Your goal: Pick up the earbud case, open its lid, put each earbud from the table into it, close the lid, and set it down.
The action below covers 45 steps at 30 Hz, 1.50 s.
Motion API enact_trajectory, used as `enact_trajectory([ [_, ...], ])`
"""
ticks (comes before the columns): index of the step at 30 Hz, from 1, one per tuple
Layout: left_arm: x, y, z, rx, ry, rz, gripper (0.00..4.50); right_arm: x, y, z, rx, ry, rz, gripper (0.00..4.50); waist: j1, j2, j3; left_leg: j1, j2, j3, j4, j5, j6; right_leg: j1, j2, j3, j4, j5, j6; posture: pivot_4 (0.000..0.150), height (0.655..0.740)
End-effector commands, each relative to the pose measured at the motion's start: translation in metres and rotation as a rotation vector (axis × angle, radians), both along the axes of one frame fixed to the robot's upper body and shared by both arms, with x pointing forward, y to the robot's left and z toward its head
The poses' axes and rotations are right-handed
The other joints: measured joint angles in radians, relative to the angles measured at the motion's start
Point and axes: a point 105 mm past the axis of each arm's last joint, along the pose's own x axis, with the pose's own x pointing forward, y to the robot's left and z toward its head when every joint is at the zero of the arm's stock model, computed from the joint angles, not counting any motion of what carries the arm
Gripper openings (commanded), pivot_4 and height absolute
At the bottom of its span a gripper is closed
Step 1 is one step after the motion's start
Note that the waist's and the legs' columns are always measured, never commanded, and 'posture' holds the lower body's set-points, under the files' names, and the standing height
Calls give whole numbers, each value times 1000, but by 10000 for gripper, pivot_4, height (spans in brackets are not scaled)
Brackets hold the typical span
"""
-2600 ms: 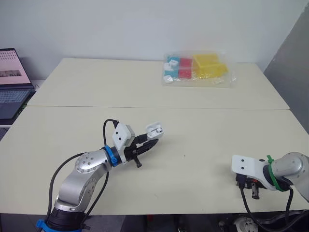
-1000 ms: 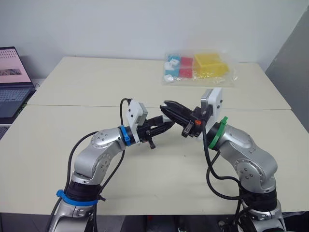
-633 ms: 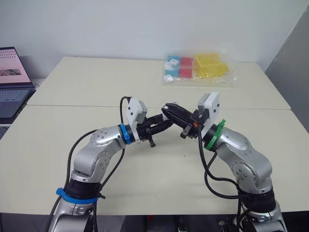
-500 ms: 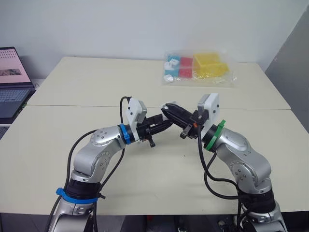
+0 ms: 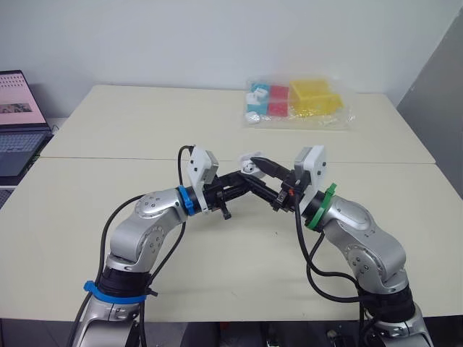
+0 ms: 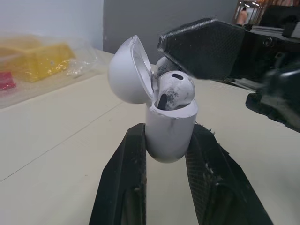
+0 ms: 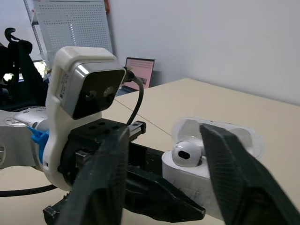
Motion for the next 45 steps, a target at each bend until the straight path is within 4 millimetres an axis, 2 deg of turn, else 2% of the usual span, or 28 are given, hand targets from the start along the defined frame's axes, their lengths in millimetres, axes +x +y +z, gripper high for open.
enact_trajectory([
  [1, -6, -1, 20, -27, -77, -30, 7928, 3, -8, 7, 7, -25, -47, 38931, 0, 0, 0, 0, 0, 0, 0, 0, 0, 0, 0, 0, 0, 0, 0, 1500, 7400],
  [10, -3, 2, 14, -11, -71, -14, 7926, -23, -15, 35, 8, -52, 41, 39054, 0, 0, 0, 0, 0, 0, 0, 0, 0, 0, 0, 0, 0, 0, 0, 1500, 7400],
  [14, -7, 0, 10, 20, -86, -42, 7926, -23, -27, 45, -38, -52, 45, 39054, 0, 0, 0, 0, 0, 0, 0, 0, 0, 0, -1, 1, 0, 0, 0, 1500, 7400],
  [16, -13, -4, 4, 55, -108, -91, 7926, -11, -42, 51, -110, -68, 12, 35173, 0, 1, 0, 0, 0, 0, 0, 0, 0, 0, 0, 0, 0, 0, 0, 1500, 7400],
  [17, -18, -8, 1, 74, -123, -130, 7926, 2, -50, 54, -159, -69, -17, 32938, 1, 1, 0, 0, -1, 1, 0, 0, 0, 0, -1, 0, 0, 0, 0, 1500, 7400],
  [21, -27, -17, -2, 77, -134, -204, 7926, 37, -70, 60, -250, -43, -94, 18529, 1, 1, 1, 1, -1, 3, 0, 0, 0, 0, -1, 2, -1, 0, -1, 1500, 7400],
  [23, -30, -20, -3, 87, -142, -233, 7926, 48, -77, 59, -251, -13, -121, 10611, 1, 1, 1, 0, 0, 2, -1, 0, 0, 0, 0, 1, -1, 0, -1, 1500, 7400],
  [26, -32, -23, -4, 80, -133, -254, 7926, 50, -77, 36, -380, 45, -34, 219, 1, 1, 1, -1, 0, 2, -2, 0, 0, -2, 0, 1, -2, -1, -2, 1500, 7400],
  [29, -33, -25, -5, 89, -144, -268, 7925, 36, -60, 29, -440, 71, 140, 0, 0, 1, 1, -3, 0, 2, -1, 0, 1, -3, 0, 2, -2, -1, -2, 1500, 7400],
  [33, -36, -27, -8, 112, -162, -295, 7925, 24, -47, 30, -441, 94, 250, 0, -1, 2, 1, -2, 0, 2, -1, -1, 1, -3, 0, 2, -1, -1, -2, 1500, 7400],
  [45, -36, -27, -11, 117, -168, -294, 7925, -6, -46, 11, -509, 212, 389, 0, 3, 2, 1, -2, 0, 1, -1, -1, 1, -3, 0, 1, -1, -1, -2, 1500, 7400],
])
